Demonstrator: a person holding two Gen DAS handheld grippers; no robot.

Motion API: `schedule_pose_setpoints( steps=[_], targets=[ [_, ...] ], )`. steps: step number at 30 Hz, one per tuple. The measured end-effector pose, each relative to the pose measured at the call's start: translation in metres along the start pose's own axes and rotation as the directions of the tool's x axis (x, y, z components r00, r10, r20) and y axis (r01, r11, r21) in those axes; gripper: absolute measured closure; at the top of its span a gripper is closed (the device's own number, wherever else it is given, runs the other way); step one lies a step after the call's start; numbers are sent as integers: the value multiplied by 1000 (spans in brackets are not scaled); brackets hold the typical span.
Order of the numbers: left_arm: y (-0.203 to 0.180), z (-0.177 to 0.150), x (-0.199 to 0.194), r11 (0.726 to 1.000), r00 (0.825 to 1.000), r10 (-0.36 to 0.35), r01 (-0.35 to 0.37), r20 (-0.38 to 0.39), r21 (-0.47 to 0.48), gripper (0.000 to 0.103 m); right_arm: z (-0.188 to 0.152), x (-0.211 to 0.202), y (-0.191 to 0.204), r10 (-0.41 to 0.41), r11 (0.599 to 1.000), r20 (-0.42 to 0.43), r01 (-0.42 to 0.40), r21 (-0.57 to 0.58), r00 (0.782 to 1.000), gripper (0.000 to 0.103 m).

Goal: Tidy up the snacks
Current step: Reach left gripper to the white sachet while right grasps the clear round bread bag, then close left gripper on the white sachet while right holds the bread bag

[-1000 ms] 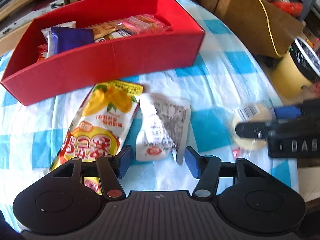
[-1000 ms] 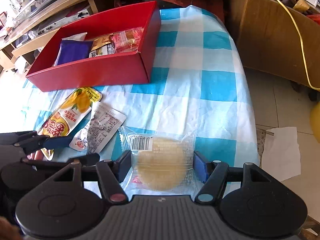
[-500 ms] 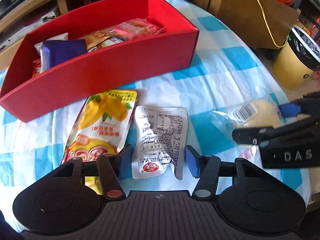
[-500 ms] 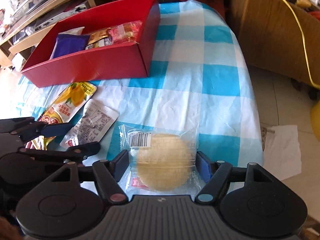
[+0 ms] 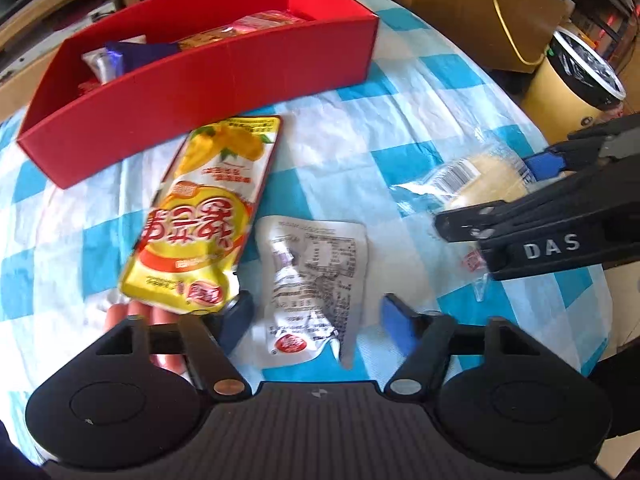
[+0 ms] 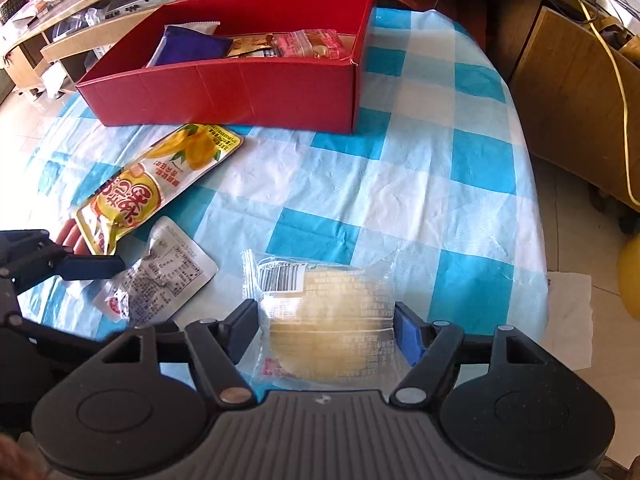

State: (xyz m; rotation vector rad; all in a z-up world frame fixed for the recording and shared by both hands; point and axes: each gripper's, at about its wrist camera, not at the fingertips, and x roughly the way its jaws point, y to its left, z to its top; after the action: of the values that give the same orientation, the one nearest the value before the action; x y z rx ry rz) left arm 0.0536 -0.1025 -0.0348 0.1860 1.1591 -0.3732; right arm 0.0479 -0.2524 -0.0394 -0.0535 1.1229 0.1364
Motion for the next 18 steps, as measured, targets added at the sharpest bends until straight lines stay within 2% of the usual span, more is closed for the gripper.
schedule_pose_setpoints(
  steps=[3, 5, 7, 10, 11, 13, 14, 18],
  targets=[
    [-3, -1, 5, 999, 1000, 16, -16, 2, 28, 12, 0, 8, 2, 12, 1000, -16, -12, 1, 1000, 19],
    [-3, -1, 6, 999, 1000, 16, -17, 5, 30, 11, -1, 12, 5, 18, 1000, -25, -19, -13, 1000, 14],
    [-1, -1, 6, 1000, 1000, 16, -16, 7, 27, 13, -1, 14, 9, 26, 999, -41, -27, -35, 999, 4],
    [2, -3, 3, 999, 1000, 24, -24, 15, 27, 20, -1, 15, 7, 50, 999, -39, -50, -12, 998, 0],
    [3, -3, 2, 999, 999, 26, -27, 18, 22, 24, -1, 15, 7, 38, 999, -40, -39, -14, 998, 1],
    [8, -3, -1, 999, 999, 32, -32, 21, 9, 33, -3, 11, 8, -5, 999, -32, 4, -33, 999, 20],
    [10, -3, -2, 999, 999, 36, -36, 23, 2, 39, -6, 9, 8, -18, 999, -25, 17, -33, 1000, 23],
    [14, -3, -4, 999, 999, 27, -26, 28, -31, 41, -15, 2, 13, -45, 997, -9, 44, -56, 999, 28]
  ],
)
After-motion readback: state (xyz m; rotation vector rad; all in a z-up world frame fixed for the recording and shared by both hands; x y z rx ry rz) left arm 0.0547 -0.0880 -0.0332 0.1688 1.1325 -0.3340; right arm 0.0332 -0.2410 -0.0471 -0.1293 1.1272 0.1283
